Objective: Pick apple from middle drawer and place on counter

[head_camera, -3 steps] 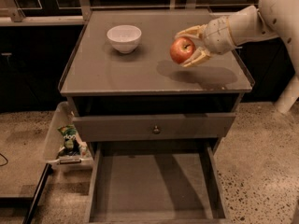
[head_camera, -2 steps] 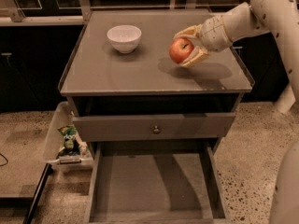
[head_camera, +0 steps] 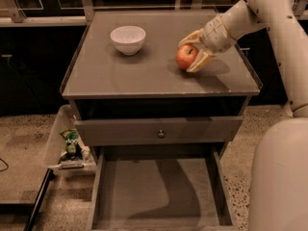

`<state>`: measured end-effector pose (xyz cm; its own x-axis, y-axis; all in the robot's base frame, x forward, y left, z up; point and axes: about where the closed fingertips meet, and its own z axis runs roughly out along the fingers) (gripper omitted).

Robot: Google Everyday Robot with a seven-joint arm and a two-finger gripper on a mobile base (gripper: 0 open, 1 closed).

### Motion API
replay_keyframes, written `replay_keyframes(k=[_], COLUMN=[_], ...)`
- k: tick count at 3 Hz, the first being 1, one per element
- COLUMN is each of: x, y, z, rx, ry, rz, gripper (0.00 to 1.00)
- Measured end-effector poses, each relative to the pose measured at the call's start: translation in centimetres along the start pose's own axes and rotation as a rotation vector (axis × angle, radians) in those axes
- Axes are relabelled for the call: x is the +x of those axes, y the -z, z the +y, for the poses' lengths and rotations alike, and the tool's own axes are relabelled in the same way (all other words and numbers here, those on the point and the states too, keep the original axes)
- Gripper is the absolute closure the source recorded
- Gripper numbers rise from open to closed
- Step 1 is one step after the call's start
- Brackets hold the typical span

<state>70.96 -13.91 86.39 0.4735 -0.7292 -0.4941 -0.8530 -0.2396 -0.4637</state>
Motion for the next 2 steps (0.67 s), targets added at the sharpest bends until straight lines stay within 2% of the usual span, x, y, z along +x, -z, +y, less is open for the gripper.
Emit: replay_keyframes(k=[1,2], x=[0.02,0.02], y=[-0.02,-0.02], z=[0.0,0.0], rx=[-0.002,-0.002], ry=[0.0,0.0], rz=[0.001,0.001], gripper=[0.81,0.58])
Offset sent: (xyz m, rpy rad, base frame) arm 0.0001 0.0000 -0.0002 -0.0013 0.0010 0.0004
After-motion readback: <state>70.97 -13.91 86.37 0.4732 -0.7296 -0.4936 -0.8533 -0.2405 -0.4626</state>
